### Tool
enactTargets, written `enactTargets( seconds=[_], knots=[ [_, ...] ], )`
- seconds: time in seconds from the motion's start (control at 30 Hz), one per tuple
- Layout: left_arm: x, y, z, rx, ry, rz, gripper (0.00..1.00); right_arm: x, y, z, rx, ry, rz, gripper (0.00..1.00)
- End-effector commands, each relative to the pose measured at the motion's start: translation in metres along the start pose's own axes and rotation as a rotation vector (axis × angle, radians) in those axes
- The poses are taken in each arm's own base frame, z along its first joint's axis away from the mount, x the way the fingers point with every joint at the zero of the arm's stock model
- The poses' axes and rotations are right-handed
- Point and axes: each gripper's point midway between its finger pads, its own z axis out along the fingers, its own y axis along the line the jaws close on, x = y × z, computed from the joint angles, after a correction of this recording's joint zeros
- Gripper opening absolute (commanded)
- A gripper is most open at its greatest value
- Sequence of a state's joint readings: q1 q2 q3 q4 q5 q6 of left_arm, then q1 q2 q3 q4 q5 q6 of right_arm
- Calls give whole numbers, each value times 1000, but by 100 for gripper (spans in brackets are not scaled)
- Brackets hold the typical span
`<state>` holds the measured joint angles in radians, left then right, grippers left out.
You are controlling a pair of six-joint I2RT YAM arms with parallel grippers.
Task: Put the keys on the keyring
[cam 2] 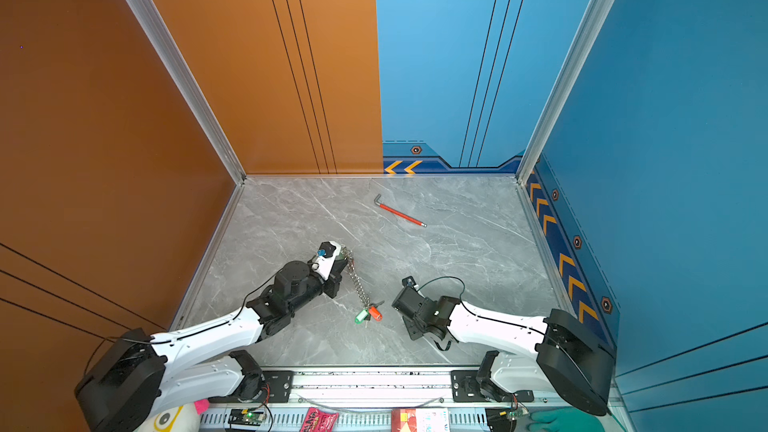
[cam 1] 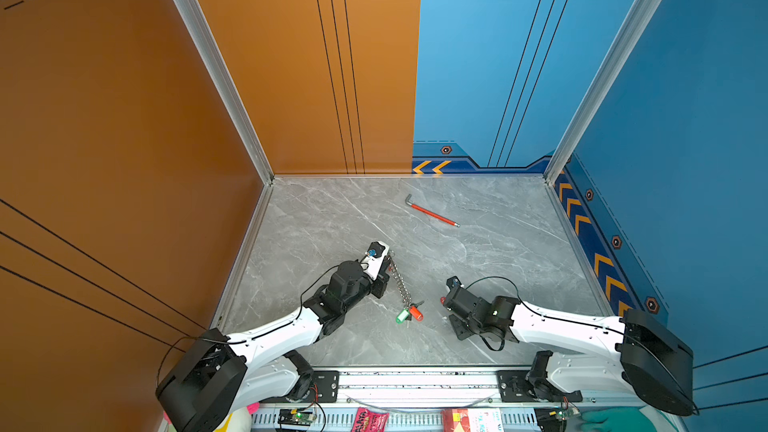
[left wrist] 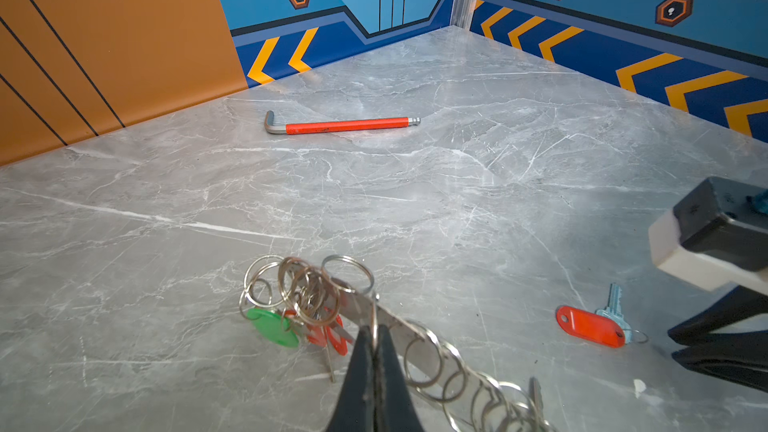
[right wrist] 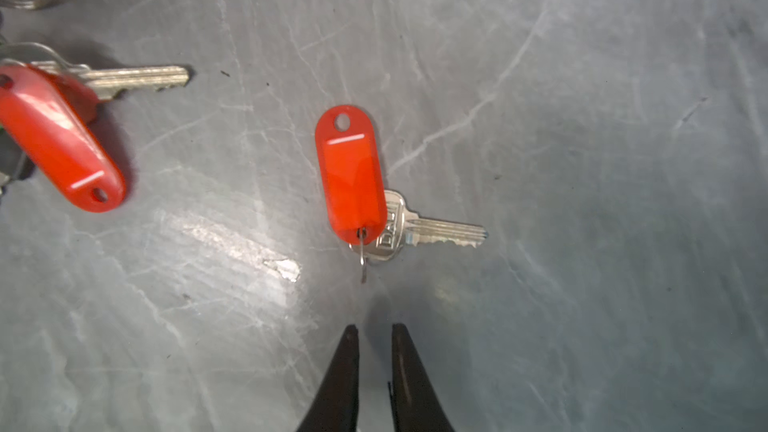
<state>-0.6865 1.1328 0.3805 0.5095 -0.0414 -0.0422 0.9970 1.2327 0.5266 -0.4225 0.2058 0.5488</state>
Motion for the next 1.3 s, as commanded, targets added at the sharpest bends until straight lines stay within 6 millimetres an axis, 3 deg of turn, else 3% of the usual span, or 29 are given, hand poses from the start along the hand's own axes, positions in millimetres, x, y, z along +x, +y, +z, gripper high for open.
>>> enactTargets(
  seconds=[0.0, 0.4, 0.77, 1.07, 1.27],
  knots=[
    [-1, -2, 1, 14, 6, 15, 0, -17, 10, 0, -45, -136, 37, 20],
    [-2, -2, 1, 15, 5, 17, 0, -12, -5, 6, -10, -225, 61, 20],
    [-2, -2, 1, 13, 4, 17, 0, -12, 0, 14, -13, -216, 28, 19],
    [-1, -3, 2, 15, 9, 17, 0, -12, 1, 17, -3, -203, 18, 12],
    [-1, -2, 2, 13, 9, 18, 0, -13, 5, 15, -6, -181, 0, 0]
  ],
)
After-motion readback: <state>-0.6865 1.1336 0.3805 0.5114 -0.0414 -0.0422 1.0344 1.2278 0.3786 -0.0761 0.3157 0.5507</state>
